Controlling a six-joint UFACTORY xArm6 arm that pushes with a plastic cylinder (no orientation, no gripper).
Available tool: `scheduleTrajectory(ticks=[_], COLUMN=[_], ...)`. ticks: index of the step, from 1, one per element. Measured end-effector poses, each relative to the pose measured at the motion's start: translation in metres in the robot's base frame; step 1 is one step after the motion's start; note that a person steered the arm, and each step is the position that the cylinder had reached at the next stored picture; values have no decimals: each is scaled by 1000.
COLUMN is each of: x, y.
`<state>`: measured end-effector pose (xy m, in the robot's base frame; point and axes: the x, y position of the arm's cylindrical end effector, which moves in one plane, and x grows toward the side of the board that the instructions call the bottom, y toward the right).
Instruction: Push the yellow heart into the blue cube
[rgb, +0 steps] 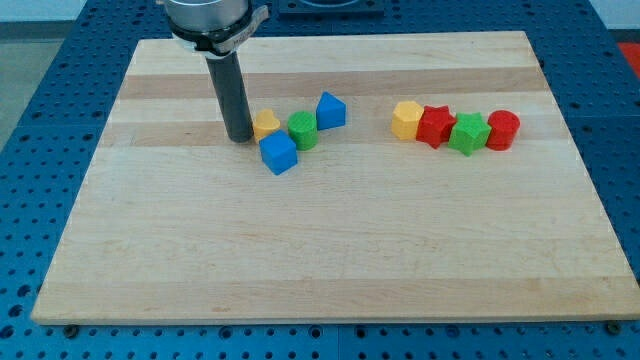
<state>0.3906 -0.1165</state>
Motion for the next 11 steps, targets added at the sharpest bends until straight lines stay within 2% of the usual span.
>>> scheduleTrajectory(ticks=[1,3,4,11], x=[-1,-81,-92,-54], y=[1,-2,-2,20])
